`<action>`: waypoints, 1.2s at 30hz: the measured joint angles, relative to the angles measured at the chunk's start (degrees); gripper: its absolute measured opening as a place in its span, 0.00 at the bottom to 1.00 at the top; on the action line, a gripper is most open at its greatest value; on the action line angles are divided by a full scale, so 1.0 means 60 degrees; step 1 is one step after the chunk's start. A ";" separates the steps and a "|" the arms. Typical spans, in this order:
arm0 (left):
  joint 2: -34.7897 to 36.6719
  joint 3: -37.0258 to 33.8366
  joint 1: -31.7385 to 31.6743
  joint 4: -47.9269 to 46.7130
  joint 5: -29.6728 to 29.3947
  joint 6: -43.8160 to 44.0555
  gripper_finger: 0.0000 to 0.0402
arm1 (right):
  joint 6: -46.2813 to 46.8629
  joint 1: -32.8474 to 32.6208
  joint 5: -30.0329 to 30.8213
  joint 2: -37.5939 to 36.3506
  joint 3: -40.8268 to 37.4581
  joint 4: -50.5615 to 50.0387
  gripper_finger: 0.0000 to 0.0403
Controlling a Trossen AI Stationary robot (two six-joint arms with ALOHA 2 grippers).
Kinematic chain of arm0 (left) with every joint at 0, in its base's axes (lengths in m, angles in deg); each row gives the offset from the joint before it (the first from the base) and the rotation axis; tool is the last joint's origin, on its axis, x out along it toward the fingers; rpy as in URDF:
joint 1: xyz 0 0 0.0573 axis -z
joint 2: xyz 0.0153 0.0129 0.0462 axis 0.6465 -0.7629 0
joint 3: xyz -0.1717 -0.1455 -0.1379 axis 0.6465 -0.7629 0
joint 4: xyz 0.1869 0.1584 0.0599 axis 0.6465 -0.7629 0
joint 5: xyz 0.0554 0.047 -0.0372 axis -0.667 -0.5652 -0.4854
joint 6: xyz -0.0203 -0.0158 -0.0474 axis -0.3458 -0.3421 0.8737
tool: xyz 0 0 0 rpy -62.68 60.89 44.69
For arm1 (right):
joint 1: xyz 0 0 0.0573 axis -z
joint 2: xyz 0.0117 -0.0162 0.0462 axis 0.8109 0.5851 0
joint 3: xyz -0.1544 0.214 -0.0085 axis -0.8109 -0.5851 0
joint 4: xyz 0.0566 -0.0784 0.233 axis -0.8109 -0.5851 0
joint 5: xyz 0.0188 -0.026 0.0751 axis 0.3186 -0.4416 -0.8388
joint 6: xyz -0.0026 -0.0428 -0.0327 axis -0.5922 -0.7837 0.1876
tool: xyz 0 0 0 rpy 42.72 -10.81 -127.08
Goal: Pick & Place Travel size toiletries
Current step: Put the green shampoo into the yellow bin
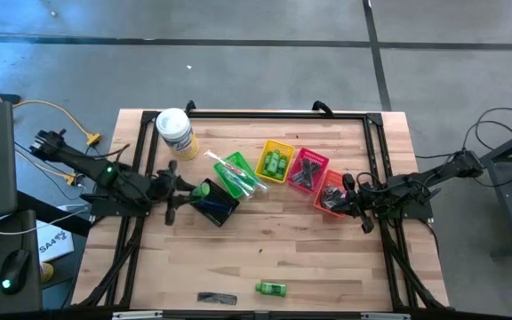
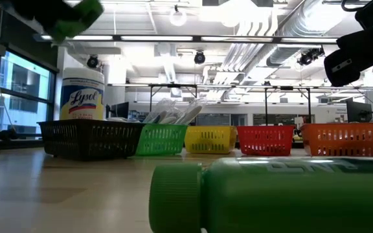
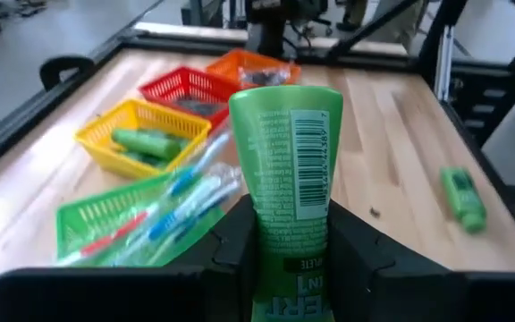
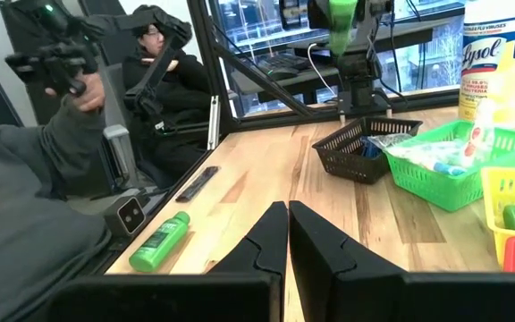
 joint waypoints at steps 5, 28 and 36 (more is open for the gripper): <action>-0.1551 0.1666 -0.0384 -0.0708 -0.0132 -0.0472 0.21 | 0.0065 -0.0001 0.0044 0.0000 0.0000 -0.0003 0.02; -1.1590 1.1051 -0.7136 -0.4480 0.4959 -1.1149 0.21 | 0.0000 0.0000 0.0248 0.0004 0.0000 -0.0230 0.02; -1.2832 1.1316 -0.7300 -0.4085 0.5333 -1.5714 0.21 | -0.0157 0.0000 0.0247 0.0004 -0.0003 -0.0295 0.02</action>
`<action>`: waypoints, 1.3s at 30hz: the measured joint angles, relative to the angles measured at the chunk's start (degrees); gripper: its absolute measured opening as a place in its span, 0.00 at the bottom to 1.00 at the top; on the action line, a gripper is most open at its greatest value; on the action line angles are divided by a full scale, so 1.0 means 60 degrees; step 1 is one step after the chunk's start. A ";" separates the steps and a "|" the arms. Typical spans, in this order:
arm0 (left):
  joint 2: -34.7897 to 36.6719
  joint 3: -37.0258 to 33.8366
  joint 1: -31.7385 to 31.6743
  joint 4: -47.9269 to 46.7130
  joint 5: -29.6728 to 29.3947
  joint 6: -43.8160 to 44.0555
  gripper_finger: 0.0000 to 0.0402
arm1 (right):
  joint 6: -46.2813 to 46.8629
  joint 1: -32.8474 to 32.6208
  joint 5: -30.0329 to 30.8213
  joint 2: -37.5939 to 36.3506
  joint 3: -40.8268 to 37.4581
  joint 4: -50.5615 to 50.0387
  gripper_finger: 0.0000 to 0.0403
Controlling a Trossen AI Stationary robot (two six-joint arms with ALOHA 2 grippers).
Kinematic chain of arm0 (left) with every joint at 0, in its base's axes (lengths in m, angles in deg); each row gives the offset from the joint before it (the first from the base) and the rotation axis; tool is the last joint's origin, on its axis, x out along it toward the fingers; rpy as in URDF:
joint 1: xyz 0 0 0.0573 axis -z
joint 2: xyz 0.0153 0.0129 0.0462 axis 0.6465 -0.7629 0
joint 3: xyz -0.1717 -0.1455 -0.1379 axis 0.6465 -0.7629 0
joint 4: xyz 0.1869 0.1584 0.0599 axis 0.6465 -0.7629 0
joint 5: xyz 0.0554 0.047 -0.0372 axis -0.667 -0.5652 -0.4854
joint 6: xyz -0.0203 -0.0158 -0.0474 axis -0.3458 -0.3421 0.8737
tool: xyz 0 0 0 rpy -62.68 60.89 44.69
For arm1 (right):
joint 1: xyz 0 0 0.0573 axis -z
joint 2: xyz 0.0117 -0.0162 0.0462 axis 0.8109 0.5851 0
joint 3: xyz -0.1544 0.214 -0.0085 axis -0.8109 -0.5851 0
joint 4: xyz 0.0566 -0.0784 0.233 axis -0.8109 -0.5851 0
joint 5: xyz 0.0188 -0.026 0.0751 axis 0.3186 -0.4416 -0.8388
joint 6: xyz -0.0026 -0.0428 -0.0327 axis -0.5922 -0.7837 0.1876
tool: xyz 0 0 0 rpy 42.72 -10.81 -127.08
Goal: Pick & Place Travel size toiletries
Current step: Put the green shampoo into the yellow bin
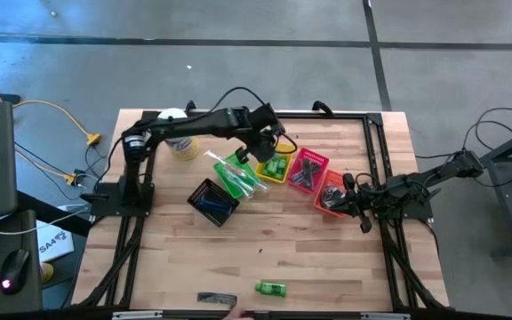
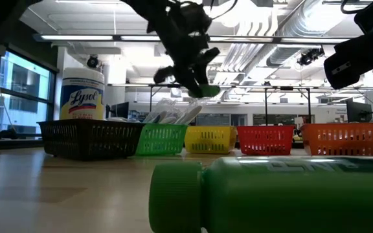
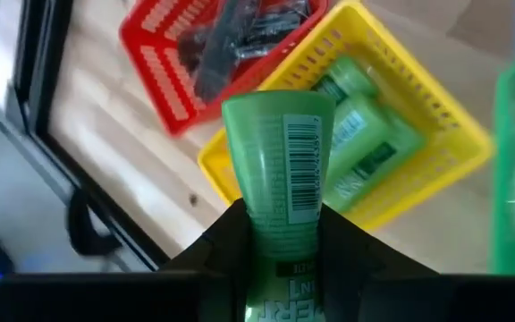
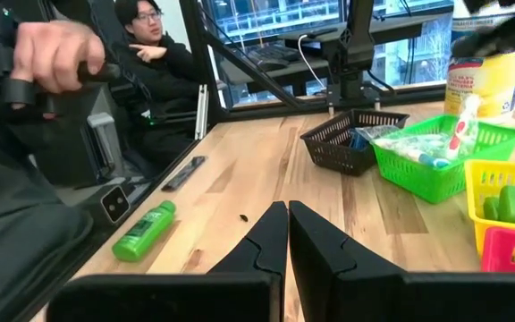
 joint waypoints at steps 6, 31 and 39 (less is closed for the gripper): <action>-0.0467 0.0004 -0.0069 0.1001 0.0147 -0.2231 0.21 | -0.0211 -0.0001 -0.0003 -0.0002 0.0000 -0.0021 0.02; -0.1569 -0.0006 -0.0062 0.1264 0.0948 -0.4776 0.26 | -0.0449 -0.0002 0.0002 -0.0002 0.0000 0.0004 0.02; -0.1780 0.0004 -0.0062 0.1407 0.0784 -0.4176 0.27 | -0.0451 0.0000 0.0001 0.0000 0.0000 0.0013 0.02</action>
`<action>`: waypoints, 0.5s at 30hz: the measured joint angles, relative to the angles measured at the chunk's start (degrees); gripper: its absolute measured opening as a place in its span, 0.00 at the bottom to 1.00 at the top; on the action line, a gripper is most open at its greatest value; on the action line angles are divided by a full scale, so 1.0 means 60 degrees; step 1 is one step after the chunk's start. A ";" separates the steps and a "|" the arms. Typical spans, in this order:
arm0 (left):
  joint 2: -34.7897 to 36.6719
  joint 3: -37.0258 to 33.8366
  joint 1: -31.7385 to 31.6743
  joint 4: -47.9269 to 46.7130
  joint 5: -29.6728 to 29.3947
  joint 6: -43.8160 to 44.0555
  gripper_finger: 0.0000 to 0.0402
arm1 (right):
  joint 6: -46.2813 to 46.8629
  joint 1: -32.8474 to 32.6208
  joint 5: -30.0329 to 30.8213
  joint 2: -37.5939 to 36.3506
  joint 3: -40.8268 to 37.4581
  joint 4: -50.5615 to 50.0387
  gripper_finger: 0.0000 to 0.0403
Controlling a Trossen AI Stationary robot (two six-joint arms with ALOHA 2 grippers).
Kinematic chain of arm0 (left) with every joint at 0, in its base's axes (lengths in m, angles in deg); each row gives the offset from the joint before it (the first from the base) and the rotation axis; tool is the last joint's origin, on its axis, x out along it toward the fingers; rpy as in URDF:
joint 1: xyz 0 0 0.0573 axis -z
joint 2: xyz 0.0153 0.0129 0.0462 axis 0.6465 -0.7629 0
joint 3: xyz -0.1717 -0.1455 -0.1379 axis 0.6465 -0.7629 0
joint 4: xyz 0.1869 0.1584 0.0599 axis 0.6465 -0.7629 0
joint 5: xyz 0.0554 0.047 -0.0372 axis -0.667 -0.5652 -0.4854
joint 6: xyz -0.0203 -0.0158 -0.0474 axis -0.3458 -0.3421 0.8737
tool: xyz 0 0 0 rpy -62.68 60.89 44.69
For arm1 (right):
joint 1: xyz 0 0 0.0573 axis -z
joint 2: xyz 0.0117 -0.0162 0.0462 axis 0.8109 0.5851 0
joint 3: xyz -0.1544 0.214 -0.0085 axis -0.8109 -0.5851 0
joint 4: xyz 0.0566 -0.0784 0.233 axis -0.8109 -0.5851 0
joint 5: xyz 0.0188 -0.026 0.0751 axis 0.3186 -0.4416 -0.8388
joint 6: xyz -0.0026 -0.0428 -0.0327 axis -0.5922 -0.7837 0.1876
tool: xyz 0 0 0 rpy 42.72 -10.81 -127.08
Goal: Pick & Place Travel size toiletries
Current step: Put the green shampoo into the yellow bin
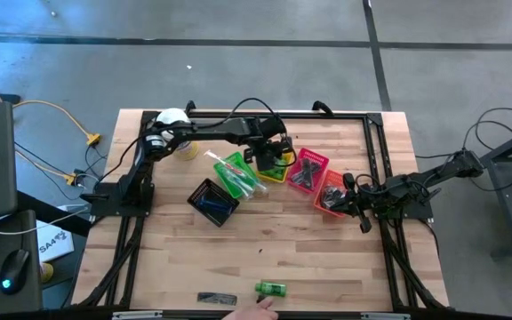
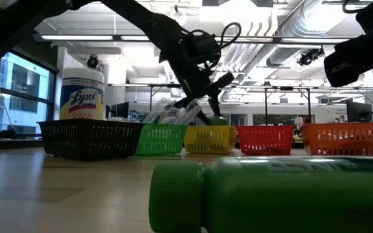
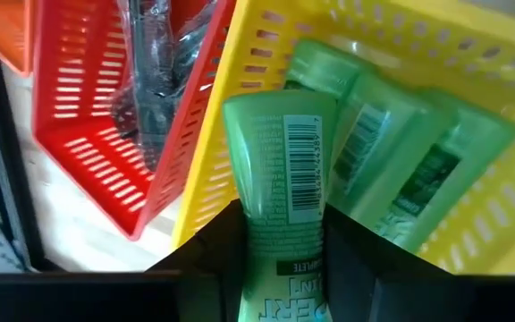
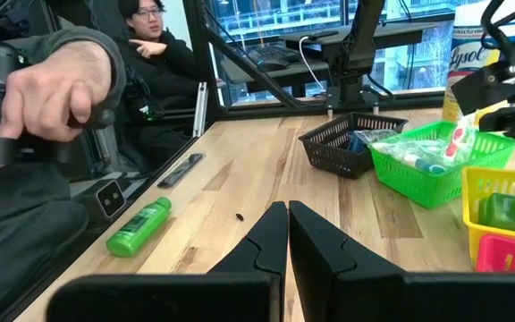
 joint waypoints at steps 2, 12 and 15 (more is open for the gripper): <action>0.0001 0.0000 0.0002 -0.0008 0.0001 0.0165 0.27 | 0.0000 -0.0002 0.0000 0.0001 0.0000 -0.0014 0.02; 0.0001 -0.0004 0.0074 0.0084 -0.0174 0.0900 0.38 | 0.0022 0.0000 -0.0001 0.0000 -0.0001 -0.0094 0.02; 0.0001 0.0033 0.0172 0.0002 -0.0388 0.0921 0.46 | 0.0011 0.0000 -0.0001 0.0000 0.0001 -0.0120 0.02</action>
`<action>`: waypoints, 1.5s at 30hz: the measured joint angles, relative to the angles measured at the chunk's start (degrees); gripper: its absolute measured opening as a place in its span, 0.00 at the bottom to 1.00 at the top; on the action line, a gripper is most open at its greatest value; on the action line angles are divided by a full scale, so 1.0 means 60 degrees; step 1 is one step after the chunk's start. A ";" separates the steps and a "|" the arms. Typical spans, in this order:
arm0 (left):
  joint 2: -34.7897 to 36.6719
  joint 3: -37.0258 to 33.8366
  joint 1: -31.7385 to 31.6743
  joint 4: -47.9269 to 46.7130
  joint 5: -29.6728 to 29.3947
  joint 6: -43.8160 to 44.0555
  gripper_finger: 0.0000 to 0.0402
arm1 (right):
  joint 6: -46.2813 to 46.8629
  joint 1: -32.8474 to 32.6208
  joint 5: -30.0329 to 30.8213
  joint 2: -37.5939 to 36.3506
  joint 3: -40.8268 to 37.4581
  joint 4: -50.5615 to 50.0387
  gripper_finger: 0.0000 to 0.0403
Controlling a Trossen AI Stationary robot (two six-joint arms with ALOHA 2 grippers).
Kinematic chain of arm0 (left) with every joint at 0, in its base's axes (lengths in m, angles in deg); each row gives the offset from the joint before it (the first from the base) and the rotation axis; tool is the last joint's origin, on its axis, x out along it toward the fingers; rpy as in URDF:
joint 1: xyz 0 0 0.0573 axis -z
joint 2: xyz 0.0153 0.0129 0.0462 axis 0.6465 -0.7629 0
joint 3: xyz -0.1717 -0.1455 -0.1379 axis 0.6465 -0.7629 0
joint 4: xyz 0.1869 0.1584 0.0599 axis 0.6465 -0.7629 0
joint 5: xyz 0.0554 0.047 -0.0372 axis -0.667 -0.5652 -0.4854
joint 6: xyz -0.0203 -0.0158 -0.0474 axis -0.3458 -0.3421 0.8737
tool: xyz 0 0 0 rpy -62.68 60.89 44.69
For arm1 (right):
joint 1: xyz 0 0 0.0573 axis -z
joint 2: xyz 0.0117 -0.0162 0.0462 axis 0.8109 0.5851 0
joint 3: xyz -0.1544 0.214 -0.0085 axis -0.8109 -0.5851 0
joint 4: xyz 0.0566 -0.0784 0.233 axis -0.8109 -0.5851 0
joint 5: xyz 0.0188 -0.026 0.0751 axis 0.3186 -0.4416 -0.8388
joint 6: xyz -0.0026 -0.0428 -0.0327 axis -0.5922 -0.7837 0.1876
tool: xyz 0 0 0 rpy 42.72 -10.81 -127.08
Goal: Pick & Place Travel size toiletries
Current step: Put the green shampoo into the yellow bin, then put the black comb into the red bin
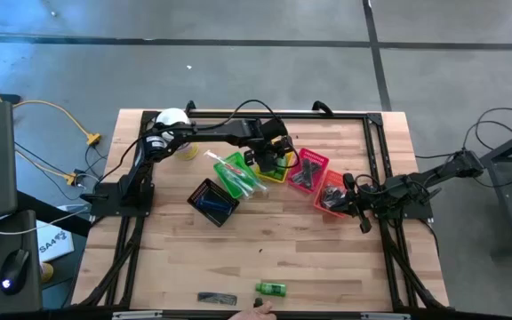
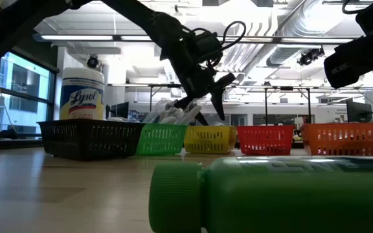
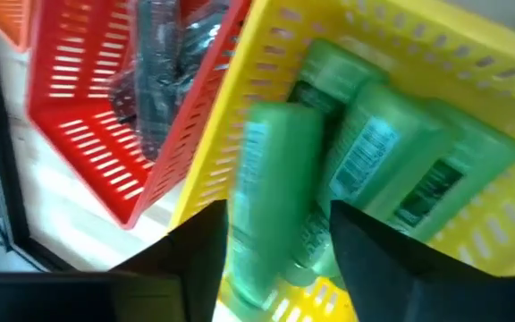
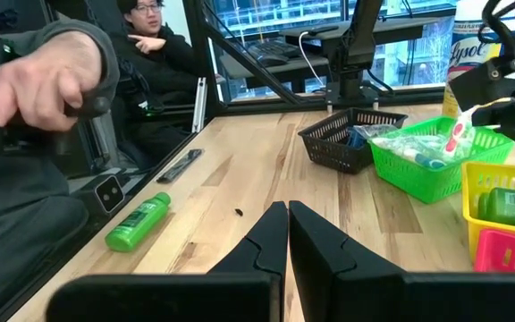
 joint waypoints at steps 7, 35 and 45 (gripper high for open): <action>0.0018 0.0587 0.0392 -0.0409 -0.0740 0.0252 0.57 | -0.0005 0.0000 0.0000 0.0000 0.0000 -0.0059 0.02; 0.8565 -0.2104 0.6189 -0.2290 -0.1665 1.5609 0.01 | 0.0829 -0.0001 -0.0293 0.0106 0.0002 0.0126 0.02; 1.0664 -0.9286 0.8737 0.4116 -0.3692 1.6905 0.00 | 0.0856 -0.0001 -0.0255 0.0106 -0.0001 0.0122 0.02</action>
